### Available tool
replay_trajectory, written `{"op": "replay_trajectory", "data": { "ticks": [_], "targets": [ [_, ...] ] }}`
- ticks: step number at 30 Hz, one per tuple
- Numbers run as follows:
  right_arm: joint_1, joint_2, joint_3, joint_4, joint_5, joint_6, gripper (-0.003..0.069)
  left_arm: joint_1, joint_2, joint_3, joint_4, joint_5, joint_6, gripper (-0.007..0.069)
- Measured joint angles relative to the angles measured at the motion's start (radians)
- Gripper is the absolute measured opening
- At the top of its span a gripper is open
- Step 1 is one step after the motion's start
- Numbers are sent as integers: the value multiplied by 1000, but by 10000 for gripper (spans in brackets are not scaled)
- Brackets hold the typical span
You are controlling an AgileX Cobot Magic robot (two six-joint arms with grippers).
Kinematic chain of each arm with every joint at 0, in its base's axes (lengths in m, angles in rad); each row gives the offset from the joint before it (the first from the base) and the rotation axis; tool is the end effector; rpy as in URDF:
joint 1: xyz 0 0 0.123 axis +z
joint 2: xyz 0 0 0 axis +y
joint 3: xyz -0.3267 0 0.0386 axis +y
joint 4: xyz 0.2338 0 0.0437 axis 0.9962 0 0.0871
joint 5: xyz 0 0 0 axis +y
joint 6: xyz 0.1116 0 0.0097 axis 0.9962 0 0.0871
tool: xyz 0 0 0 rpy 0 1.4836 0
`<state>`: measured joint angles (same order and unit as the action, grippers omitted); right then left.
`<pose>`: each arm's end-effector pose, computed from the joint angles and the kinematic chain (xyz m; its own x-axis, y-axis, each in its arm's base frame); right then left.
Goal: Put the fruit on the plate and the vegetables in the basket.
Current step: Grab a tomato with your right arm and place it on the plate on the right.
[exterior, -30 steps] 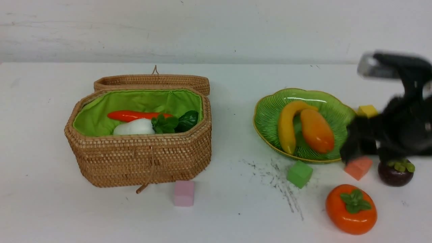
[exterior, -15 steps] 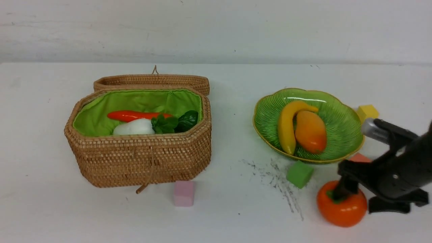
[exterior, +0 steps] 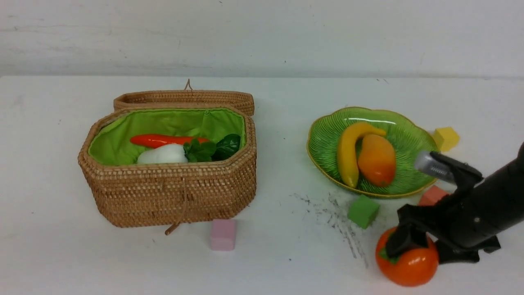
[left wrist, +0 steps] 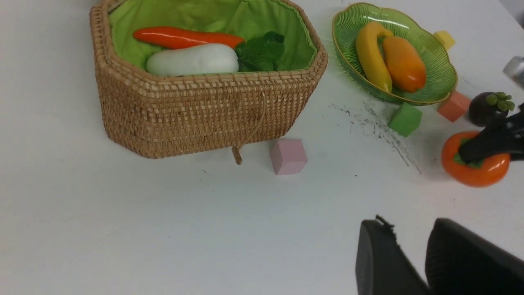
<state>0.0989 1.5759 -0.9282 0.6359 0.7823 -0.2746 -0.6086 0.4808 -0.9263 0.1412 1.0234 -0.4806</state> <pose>0.2805 0.0750 0.2472 -0.9661 0.0924 -0.2409 -0.0283 0.8902 0.4547 0.0230 0.0004 0.3965 -0.5422 -0.1009 -0.8342 0.2895 0.9095 -0.2982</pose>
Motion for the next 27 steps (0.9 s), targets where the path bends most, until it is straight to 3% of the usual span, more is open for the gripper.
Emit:
{"op": "replay_trajectory", "data": {
  "ticks": [5,11,19,27],
  "targets": [
    [0,-98,-187,-59,-35,-3,535,0,0,0,4,0,0,176],
    [0,4,-372,-193,-282,-3,535,0,0,0,10,0,0,183],
    [-3,261,-386,-240,-396,32,535,0,0,0,7,0,0,186],
    [-13,303,-390,-240,-434,70,535,0,0,0,6,0,0,192]
  ]
}}
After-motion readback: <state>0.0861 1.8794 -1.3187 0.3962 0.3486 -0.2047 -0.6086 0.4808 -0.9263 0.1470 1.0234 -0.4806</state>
